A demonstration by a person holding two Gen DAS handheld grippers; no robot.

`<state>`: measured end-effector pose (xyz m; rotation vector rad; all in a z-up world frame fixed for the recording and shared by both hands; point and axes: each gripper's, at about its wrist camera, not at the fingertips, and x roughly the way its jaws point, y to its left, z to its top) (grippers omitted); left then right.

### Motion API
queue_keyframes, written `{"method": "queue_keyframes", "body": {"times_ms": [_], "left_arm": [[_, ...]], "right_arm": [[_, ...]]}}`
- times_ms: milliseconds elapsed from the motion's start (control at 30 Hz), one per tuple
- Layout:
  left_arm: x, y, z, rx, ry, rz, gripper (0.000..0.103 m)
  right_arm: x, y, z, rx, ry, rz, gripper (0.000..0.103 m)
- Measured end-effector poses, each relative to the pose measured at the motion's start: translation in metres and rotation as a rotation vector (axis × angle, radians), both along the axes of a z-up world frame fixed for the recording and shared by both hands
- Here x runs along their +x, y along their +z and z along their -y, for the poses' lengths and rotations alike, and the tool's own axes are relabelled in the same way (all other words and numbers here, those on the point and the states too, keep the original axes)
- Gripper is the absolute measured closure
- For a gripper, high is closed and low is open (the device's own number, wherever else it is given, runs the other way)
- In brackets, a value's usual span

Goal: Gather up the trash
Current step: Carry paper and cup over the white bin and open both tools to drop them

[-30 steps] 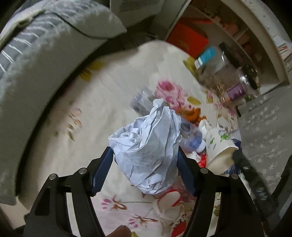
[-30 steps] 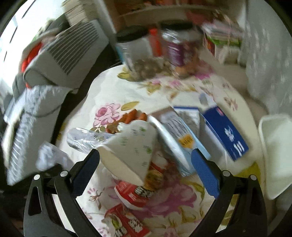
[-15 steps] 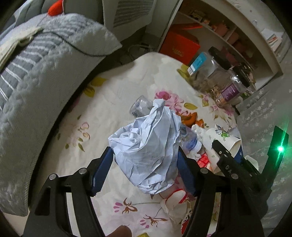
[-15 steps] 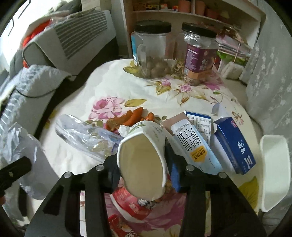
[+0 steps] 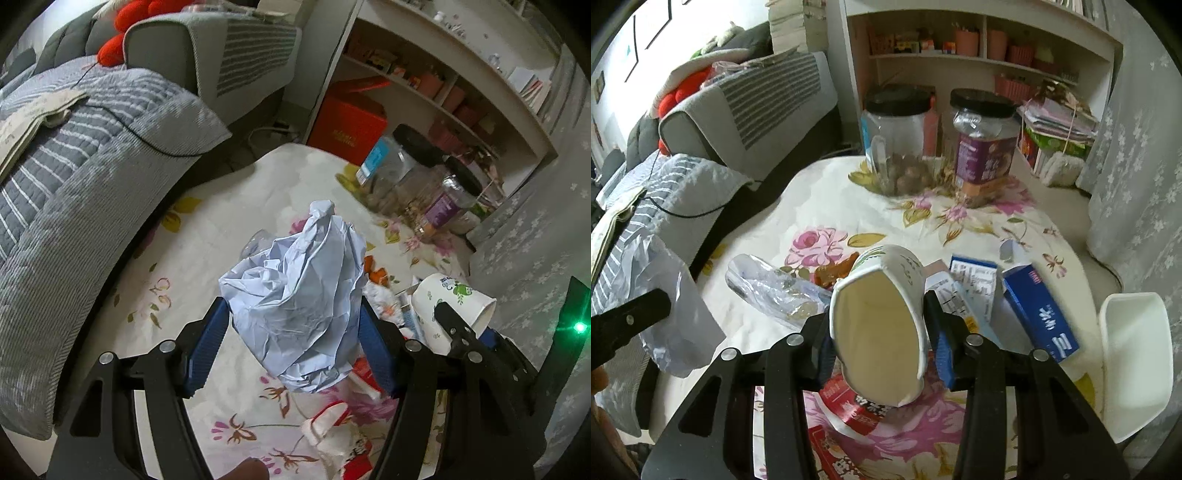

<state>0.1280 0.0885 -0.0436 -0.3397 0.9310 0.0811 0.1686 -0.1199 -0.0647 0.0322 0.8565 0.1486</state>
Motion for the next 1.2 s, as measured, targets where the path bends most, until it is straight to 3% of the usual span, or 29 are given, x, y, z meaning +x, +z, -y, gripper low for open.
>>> {"method": "queue_keyframes", "body": {"times_ms": [367,667,1033,1200], "left_arm": [[-0.002,0.009,0.041,0.035,-0.003,0.082,0.035],[-0.002,0.015,0.091,0.042,-0.074,0.127,0.035],[0.002,0.01,0.16,0.047,-0.175,0.125,0.035],[0.0,0.009,0.199,0.043,-0.25,0.125,0.035]], "right_arm": [[-0.017,0.031,0.053,-0.001,-0.092,0.1,0.062],[-0.031,0.046,0.105,-0.028,-0.199,0.146,0.061],[-0.05,0.051,0.194,-0.042,-0.379,0.138,0.06],[-0.062,0.049,0.245,0.002,-0.485,0.103,0.059]]}}
